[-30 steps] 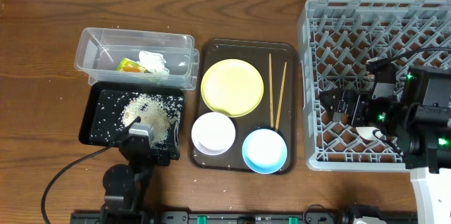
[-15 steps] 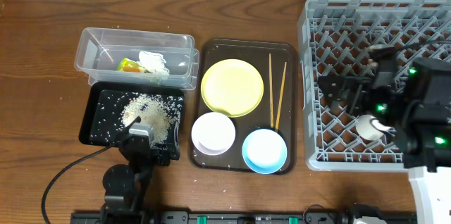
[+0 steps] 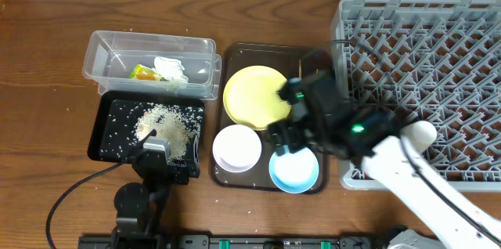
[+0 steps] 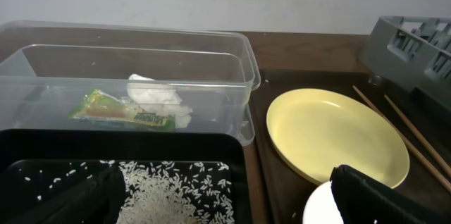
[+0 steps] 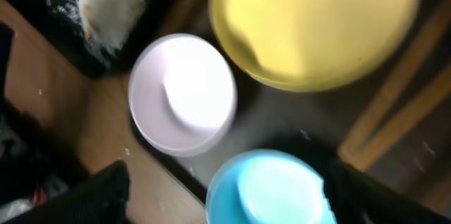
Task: Sort waste into correct bins and load items into the dishwasher rack
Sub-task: 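Grasp the pink bowl with the right gripper and lift it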
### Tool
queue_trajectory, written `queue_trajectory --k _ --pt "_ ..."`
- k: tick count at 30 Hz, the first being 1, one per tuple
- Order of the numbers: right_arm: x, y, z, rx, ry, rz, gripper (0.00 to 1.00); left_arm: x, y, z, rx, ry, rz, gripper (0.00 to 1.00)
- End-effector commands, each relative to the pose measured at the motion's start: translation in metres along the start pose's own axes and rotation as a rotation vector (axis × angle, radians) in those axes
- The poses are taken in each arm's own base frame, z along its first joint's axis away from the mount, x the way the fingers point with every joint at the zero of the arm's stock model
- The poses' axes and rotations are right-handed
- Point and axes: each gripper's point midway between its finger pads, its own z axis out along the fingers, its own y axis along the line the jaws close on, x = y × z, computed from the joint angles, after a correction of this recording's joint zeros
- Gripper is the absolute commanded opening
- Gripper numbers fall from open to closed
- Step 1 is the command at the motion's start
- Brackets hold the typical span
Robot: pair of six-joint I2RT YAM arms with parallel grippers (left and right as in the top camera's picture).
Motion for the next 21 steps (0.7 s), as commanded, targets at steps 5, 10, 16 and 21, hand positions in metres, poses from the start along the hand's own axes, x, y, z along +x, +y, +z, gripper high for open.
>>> queue_trajectory --k 5,10,16,21 --pt "-0.009 0.008 0.082 0.026 0.019 0.045 0.7 0.011 0.001 0.002 0.0 0.021 0.014 0.96" --pt "0.023 0.014 0.121 -0.061 0.175 0.109 0.47 0.011 0.001 0.002 0.0 0.022 0.014 0.96" --pt "0.022 0.009 0.12 -0.034 0.172 0.176 0.01 0.011 0.001 0.002 0.0 0.022 0.013 0.96" --pt "-0.014 -0.023 0.067 0.107 0.001 0.183 0.01 0.011 0.001 0.002 0.0 0.021 0.014 0.96"
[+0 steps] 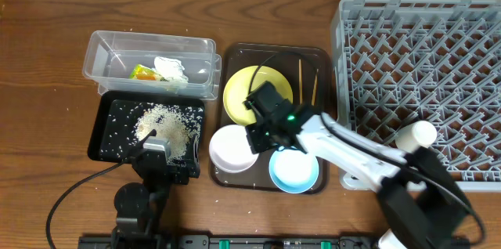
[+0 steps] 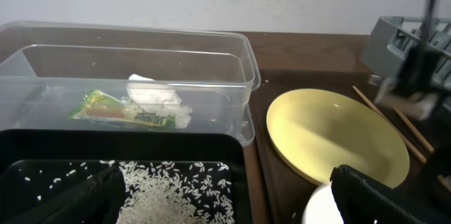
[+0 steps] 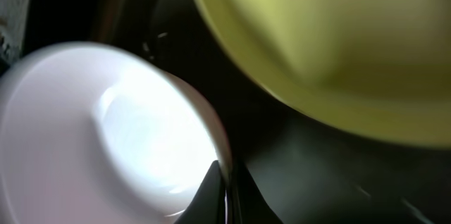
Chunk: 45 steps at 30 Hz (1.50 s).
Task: Sort waste into correct bins and load items into the dishwasher rack
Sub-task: 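Grasp the pink bowl with the right gripper and lift it, then place the pink bowl upright in the back of the dish rack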
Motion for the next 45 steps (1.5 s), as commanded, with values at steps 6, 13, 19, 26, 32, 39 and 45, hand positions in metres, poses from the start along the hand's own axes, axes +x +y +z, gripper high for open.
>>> queue_trajectory --k 6,13,19,26,32,39,45 --pt "-0.069 -0.085 -0.174 0.357 -0.529 0.097 0.01 0.011 0.001 0.002 0.0 0.022 0.014 0.96" --pt "-0.027 -0.211 -0.349 1.175 -0.879 0.421 0.01 0.011 0.001 0.002 0.0 0.022 0.014 0.96" --pt "0.0 -0.249 -0.398 1.497 -0.927 0.602 0.01 0.011 0.001 0.002 0.0 0.022 0.013 0.96" --pt "-0.016 -0.295 -0.393 1.671 -0.775 0.596 0.01 0.011 0.001 0.002 0.0 0.022 0.013 0.96" --pt "-0.036 -0.329 -0.364 1.751 -0.586 0.498 0.0 0.011 0.001 0.002 0.0 0.022 0.013 0.96" --pt "-0.043 -0.354 -0.321 1.788 -0.329 0.346 0.01 0.011 0.001 0.002 0.0 0.022 0.014 0.96" --pt "-0.05 -0.351 -0.285 1.773 -0.204 0.216 0.01 0.011 0.001 0.002 0.0 0.022 0.013 0.96"
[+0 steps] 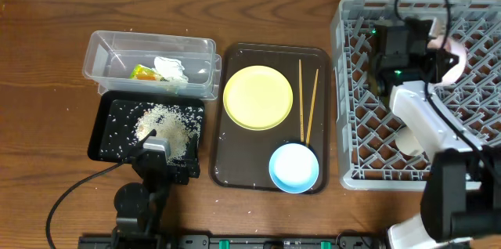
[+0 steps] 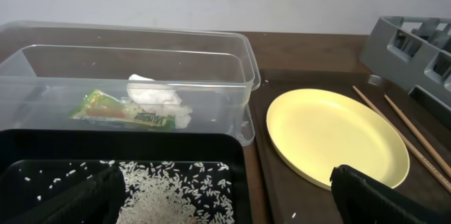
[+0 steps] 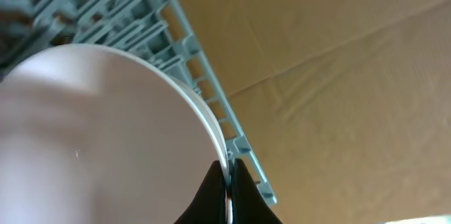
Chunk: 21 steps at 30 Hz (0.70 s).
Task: Sort waste into correct bins and load items into the dishwasher rack
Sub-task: 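Place the pink bowl upright in the back of the dish rack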
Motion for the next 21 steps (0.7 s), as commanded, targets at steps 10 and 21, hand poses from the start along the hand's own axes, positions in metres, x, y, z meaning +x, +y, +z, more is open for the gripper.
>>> queue_trajectory --k 10,21 --pt "-0.014 0.036 -0.054 -0.07 -0.117 -0.158 0.54 0.011 0.001 0.002 0.0 0.022 0.013 0.96" --pt "-0.037 0.078 -0.213 -0.921 -0.345 -0.095 0.86 0.011 0.001 0.002 0.0 0.022 0.013 0.96"
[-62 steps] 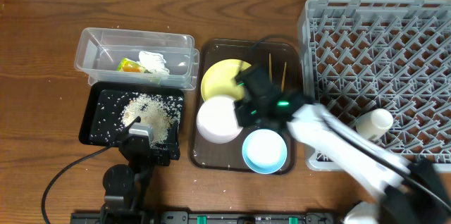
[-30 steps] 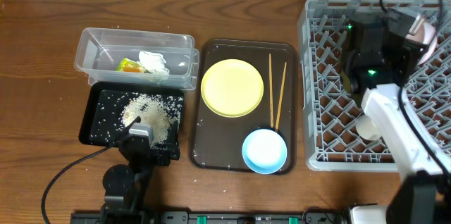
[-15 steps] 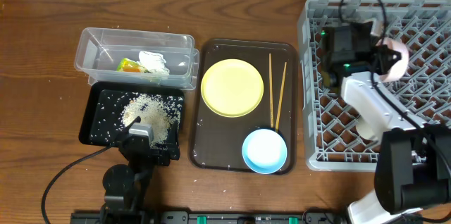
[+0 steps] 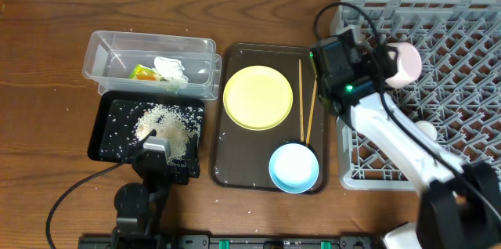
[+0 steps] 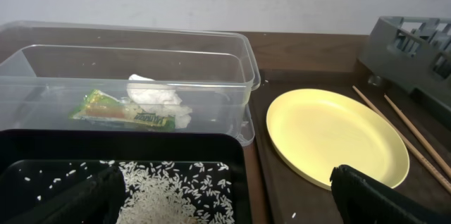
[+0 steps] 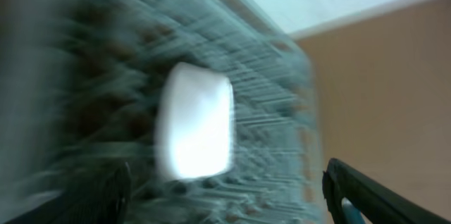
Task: Sort waste into correct bins and load items into the dishwasher rack
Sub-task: 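Place the pink bowl upright in the back of the dish rack, then grasp the light-blue bowl with the right gripper and lift it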
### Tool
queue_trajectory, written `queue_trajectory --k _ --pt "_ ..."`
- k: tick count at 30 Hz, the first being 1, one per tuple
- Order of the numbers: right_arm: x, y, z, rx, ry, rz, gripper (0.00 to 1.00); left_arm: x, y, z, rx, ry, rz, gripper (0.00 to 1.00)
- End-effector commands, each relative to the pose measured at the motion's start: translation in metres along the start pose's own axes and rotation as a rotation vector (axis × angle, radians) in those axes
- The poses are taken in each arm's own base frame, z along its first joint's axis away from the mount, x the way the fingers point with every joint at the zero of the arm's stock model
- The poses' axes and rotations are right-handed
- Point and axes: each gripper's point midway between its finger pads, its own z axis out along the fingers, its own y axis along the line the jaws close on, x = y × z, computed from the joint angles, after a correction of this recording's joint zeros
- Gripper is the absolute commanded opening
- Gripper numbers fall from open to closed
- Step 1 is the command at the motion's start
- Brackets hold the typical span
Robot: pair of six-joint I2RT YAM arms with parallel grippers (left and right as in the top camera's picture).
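Note:
The white bowl (image 4: 401, 63) stands on its edge in the grey dishwasher rack (image 4: 462, 124), and shows blurred in the right wrist view (image 6: 195, 122). My right gripper (image 4: 366, 63) (image 6: 225, 196) is open just left of it, at the rack's left edge, holding nothing. On the brown tray (image 4: 235, 167) lie a yellow plate (image 4: 258, 96) (image 5: 331, 136), two chopsticks (image 4: 308, 100) and a blue bowl (image 4: 293, 167). My left gripper (image 4: 156, 155) (image 5: 225, 203) sits open at the black tray's front edge.
A clear bin (image 4: 153, 65) at the back left holds a green wrapper (image 5: 123, 111) and a crumpled tissue (image 5: 155, 94). In front of it a black tray (image 4: 106, 131) holds loose rice (image 4: 164, 124). A small white round item (image 4: 425, 130) lies in the rack.
My right gripper was shut on the white bowl over the rack's back right. Now the bowl stands in the rack, and the gripper is open and further left.
My right gripper hung open above the white and blue bowls on the tray. Then it was shut on the white bowl's rim there. Later it held the bowl over the rack, and now the bowl is let go in the rack. The left arm stayed still.

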Motion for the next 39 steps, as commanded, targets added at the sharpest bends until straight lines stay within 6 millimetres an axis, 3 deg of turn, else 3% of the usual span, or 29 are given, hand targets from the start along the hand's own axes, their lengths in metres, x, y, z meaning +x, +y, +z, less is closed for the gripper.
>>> queue_trajectory --k 1,3,6,8,12,19,22,26,28,30,31,33,36,39 --pt "-0.037 0.049 -0.061 -0.483 -0.129 0.198 0.85 0.011 0.001 0.002 0.0 0.023 0.013 0.96" --pt "-0.035 0.079 -0.095 -0.741 -0.105 0.231 0.84 0.011 0.001 0.002 0.0 0.022 0.013 0.96" --pt "-0.012 0.118 -0.15 -1.122 -0.005 0.189 0.81 0.011 0.001 0.002 0.0 0.022 0.013 0.96" --pt "0.012 0.129 -0.166 -1.223 0.099 0.141 0.77 0.011 0.001 0.002 0.0 0.022 0.013 0.96" --pt "0.071 0.141 -0.174 -1.246 0.327 0.038 0.71 0.011 0.001 0.002 0.0 0.022 0.013 0.96" --pt "0.14 0.164 -0.17 -1.24 0.526 -0.03 0.7 0.011 0.001 0.002 0.0 0.023 0.013 0.96" --pt "0.16 0.178 -0.161 -1.221 0.562 -0.005 0.55 0.011 0.001 0.002 0.0 0.023 0.013 0.96" --pt "0.164 0.181 -0.131 -1.073 0.539 0.064 0.44 0.011 0.001 0.002 0.0 0.023 0.013 0.96" --pt "0.161 0.18 -0.126 -1.047 0.521 0.071 0.36 0.011 0.001 0.002 0.0 0.023 0.013 0.96" --pt "0.158 0.18 -0.126 -1.049 0.513 0.075 0.14 0.011 0.001 0.002 0.0 0.023 0.013 0.96" --pt "0.156 0.18 -0.126 -1.049 0.509 0.076 0.12 0.011 0.001 0.002 0.0 0.022 0.013 0.96" --pt "0.151 0.179 -0.128 -1.061 0.487 0.066 0.19 0.011 0.001 0.002 0.0 0.022 0.013 0.96" --pt "0.132 0.174 -0.137 -1.119 0.402 0.032 0.43 0.011 0.001 0.002 0.0 0.023 0.013 0.96" --pt "0.113 0.162 -0.142 -1.117 0.32 0.036 0.56 0.011 0.001 0.002 0.0 0.022 0.013 0.96"
